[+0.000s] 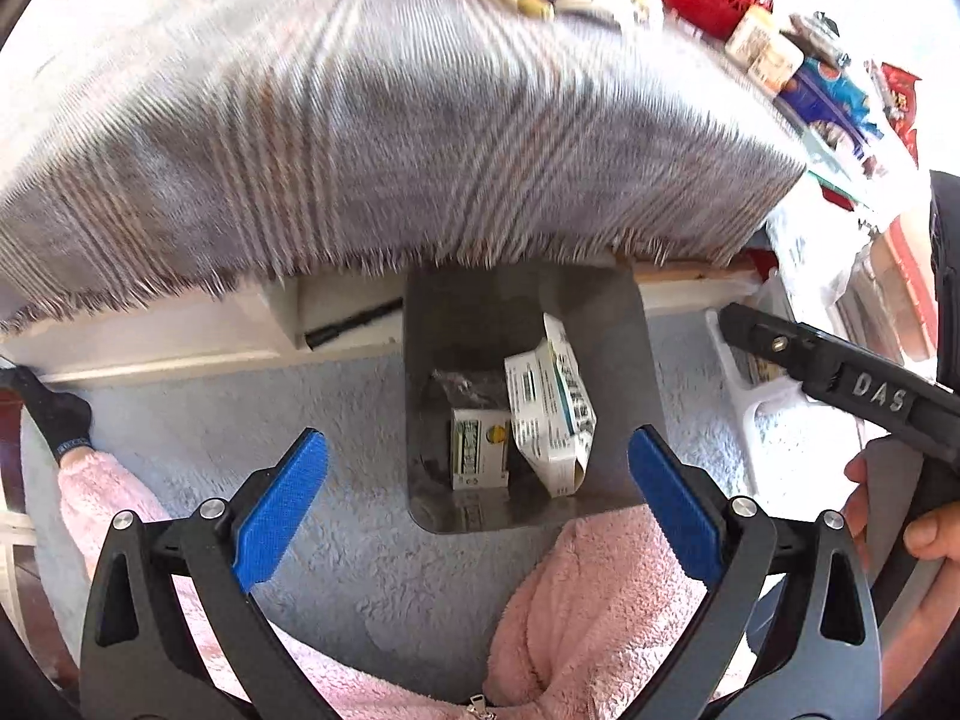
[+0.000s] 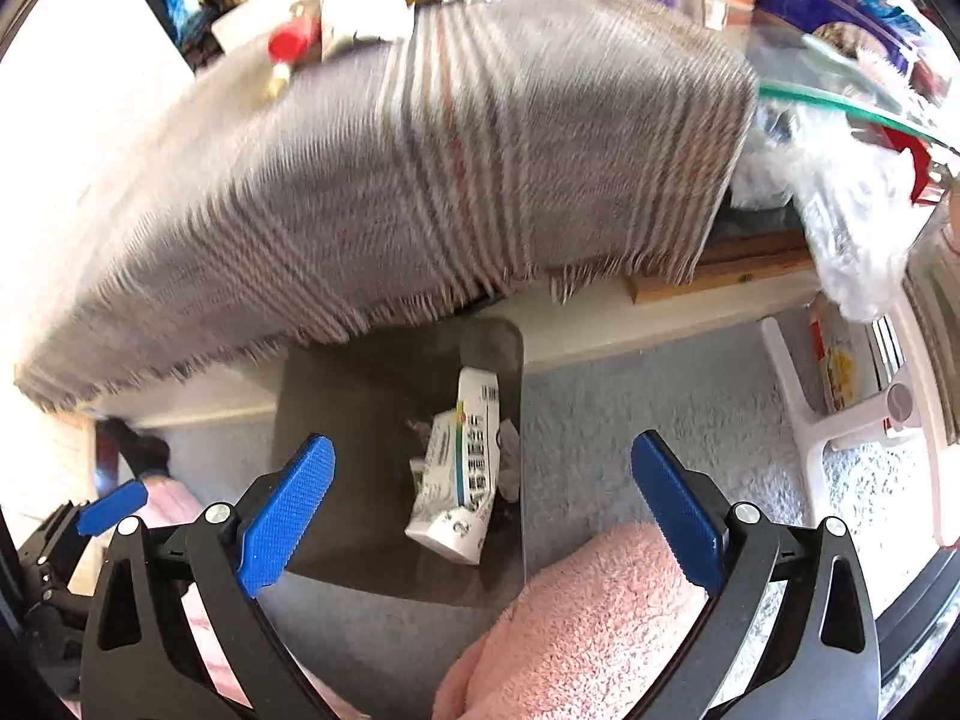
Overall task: Collect trash
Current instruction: 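Grasp the white tube with left tool while right grasps the white paper cup, then carry tube and paper cup down to the black bin and open both tools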
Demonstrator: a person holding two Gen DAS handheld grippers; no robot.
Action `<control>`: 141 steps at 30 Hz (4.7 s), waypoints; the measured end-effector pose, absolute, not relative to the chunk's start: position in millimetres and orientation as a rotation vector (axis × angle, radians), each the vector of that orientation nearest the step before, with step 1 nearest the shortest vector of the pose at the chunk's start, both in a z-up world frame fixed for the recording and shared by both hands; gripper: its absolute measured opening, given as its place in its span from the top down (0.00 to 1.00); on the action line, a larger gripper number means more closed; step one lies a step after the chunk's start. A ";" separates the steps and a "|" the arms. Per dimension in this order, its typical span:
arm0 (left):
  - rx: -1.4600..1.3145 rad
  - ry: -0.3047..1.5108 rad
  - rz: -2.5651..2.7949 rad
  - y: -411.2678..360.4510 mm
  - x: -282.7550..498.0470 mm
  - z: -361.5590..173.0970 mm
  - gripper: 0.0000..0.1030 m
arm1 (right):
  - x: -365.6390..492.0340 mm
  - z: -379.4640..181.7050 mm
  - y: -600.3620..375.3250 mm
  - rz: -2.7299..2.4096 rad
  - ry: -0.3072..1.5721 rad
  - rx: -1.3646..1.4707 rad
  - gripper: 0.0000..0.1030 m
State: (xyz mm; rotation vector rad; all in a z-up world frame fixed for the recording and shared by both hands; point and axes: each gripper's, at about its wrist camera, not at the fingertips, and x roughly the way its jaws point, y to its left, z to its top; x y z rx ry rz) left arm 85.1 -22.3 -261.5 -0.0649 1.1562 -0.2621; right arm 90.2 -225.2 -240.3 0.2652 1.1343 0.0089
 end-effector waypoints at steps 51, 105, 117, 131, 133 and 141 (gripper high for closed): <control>0.035 1.008 -0.255 -63.1 288.6 -203.1 0.08 | 320.4 -177.6 -203.5 0.172 1.002 0.210 0.64; -0.039 1.218 -0.346 -50.9 89.2 -302.3 0.89 | 87.8 -251.7 -192.7 0.161 1.137 0.240 0.64; -0.026 1.315 -0.360 -59.8 105.2 -347.2 0.89 | 101.4 -303.5 -190.1 0.160 1.289 0.292 0.61; -0.053 1.311 -0.330 -48.0 111.6 -340.8 0.63 | 109.2 -311.0 -197.1 0.111 1.298 0.326 0.38; -0.045 1.298 -0.328 -46.3 109.2 -334.9 0.58 | 107.7 -304.4 -199.2 0.107 1.285 0.321 0.33; -0.012 1.230 -0.294 -37.9 93.2 -303.7 0.23 | 93.7 -275.3 -208.1 0.075 1.210 0.268 0.03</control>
